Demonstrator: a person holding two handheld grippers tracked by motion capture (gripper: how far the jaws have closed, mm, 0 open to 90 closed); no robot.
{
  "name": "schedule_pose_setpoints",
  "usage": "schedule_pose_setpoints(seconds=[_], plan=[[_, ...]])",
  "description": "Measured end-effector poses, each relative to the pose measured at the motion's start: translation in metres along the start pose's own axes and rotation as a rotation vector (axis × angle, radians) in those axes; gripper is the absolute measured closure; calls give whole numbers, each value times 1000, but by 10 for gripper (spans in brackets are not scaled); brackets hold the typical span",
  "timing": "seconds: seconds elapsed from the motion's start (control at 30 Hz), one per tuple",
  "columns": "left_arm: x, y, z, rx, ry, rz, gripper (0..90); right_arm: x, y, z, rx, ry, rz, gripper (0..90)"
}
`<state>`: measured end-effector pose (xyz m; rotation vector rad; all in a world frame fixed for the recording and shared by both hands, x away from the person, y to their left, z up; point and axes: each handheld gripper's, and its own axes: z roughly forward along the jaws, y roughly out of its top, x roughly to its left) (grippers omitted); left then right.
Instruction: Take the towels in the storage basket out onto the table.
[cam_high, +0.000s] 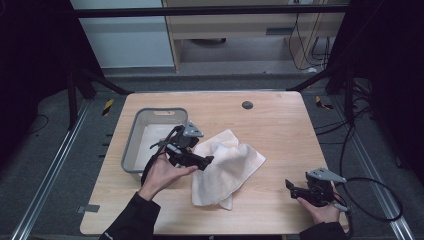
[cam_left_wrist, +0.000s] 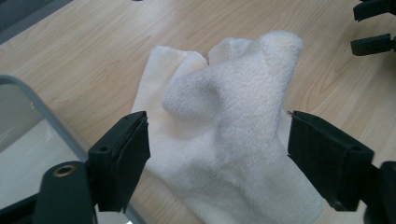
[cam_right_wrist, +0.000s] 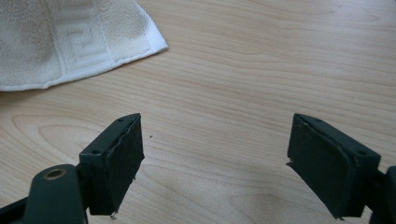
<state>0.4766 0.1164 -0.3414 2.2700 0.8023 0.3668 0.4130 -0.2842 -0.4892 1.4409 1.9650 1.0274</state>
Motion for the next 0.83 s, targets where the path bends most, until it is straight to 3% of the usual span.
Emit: schedule_pose_setpoints(seconds=[0.1,0.23,0.47,0.67,0.83], plan=[[4,-12,-8,-13,20,-14,166,0,0,0,1,0,1,180],[12,-34,-18,-67,70,-66,160,0,0,0,2,0,0,178],[25,-68,-32,-148,121,-146,167,1,0,0,8,2,8,173],[37,-98,-47,-176,162,-199,168,1,-1,1,13,-1,-3,167],[48,-123,-57,-226,196,-271,167,1,-1,2,14,-5,-3,164]])
